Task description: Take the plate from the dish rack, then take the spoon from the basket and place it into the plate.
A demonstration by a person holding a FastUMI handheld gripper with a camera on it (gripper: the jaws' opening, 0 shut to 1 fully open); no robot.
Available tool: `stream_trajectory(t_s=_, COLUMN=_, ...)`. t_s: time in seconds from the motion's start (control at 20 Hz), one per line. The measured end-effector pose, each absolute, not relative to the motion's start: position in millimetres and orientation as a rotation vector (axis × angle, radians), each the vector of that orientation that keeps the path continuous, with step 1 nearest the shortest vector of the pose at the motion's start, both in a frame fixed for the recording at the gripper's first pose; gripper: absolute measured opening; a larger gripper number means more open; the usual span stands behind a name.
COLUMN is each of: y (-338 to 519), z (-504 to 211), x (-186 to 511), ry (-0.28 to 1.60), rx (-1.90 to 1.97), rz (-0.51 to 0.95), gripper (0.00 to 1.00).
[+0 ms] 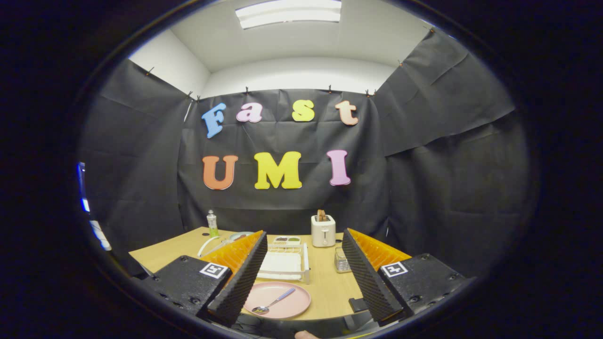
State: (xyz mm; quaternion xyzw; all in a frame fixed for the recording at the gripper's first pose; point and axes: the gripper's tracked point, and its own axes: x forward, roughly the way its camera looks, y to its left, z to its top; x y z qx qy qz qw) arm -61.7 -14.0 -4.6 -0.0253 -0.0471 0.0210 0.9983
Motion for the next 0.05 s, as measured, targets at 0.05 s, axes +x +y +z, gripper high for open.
stream_trajectory(t_s=0.05, y=-14.9, z=-3.4, x=-62.4, ry=-0.092, rx=-0.047, rz=0.039, gripper=1.0)
